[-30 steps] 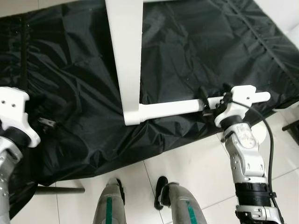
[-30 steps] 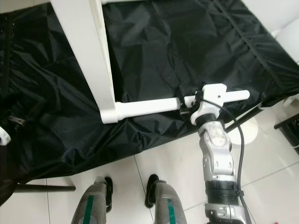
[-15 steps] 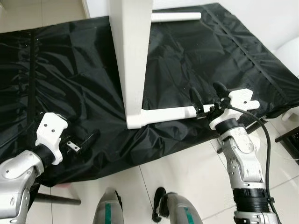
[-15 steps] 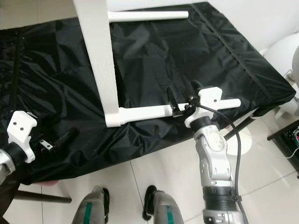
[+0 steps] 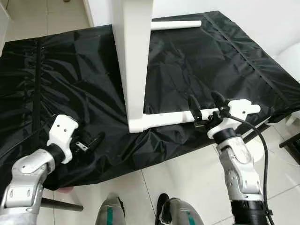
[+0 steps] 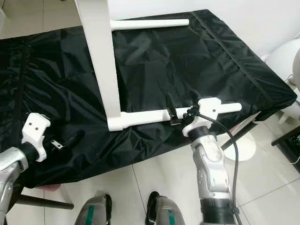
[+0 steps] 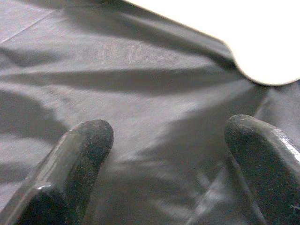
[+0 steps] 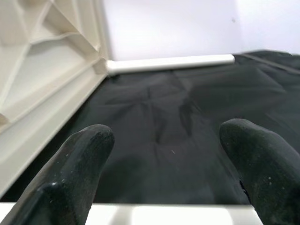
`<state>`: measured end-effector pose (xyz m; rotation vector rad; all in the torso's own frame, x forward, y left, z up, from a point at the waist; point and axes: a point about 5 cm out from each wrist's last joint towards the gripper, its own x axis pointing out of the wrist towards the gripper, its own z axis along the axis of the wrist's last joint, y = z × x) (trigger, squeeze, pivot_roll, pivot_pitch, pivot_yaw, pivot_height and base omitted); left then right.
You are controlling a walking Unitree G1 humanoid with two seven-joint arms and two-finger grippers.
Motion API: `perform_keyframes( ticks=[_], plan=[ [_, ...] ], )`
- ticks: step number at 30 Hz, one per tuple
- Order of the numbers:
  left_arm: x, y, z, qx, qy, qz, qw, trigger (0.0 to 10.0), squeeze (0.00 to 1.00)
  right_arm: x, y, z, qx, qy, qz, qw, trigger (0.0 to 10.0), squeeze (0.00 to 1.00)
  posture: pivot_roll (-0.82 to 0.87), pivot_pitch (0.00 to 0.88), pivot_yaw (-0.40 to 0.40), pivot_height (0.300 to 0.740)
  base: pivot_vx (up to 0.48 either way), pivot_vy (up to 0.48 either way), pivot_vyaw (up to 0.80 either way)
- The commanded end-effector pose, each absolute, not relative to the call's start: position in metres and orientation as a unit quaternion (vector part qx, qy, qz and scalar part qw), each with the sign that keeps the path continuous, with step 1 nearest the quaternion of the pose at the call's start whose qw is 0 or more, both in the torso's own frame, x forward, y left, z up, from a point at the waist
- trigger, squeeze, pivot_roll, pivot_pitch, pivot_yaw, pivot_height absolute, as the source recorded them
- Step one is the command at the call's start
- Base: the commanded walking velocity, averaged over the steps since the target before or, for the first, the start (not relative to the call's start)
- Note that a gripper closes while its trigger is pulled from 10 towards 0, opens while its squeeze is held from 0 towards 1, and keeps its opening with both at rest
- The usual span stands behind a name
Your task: Building children table
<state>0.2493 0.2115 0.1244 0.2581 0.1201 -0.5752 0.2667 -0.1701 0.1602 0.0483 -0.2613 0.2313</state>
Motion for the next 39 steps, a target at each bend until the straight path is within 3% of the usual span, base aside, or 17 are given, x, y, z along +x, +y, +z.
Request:
perform_keyframes(
  ticks=[1, 10, 27, 33, 39],
  plan=[
    [0.252, 0.211, 0.118, 0.131, 0.062, -0.230, 0.962, 10.0, 0.00, 0.262, -0.169, 0.158, 0.032, -0.129, 0.105, 0.986, 10.0, 0.00, 0.06, 0.088, 0.032, 0.740, 0.000, 0.000, 0.00],
    [0.252, 0.183, 0.110, 0.126, 0.058, -0.278, 0.950, 10.0, 0.00, 0.249, -0.159, 0.148, 0.134, -0.102, 0.059, 0.984, 10.0, 0.00, 0.04, 0.097, 0.047, 0.740, 0.000, 0.000, 0.00],
    [0.257, 0.160, 0.115, 0.105, 0.040, -0.307, 0.945, 10.0, 0.00, 0.246, -0.167, 0.147, 0.187, -0.096, 0.024, 0.977, 10.0, 0.00, 0.01, 0.094, 0.066, 0.740, 0.000, 0.000, 0.00],
    [0.258, 0.132, 0.118, 0.086, 0.028, -0.350, 0.932, 10.0, 0.00, 0.233, -0.164, 0.143, 0.254, -0.084, -0.007, 0.964, 10.0, 0.00, -0.02, 0.081, 0.094, 0.740, 0.000, 0.000, 0.00],
    [0.259, 0.123, 0.121, 0.081, 0.025, -0.370, 0.925, 10.0, 0.00, 0.224, -0.164, 0.141, 0.276, -0.084, -0.027, 0.957, 10.0, 0.00, -0.04, 0.076, 0.122, 0.740, 0.000, 0.000, 0.00]
  ],
)
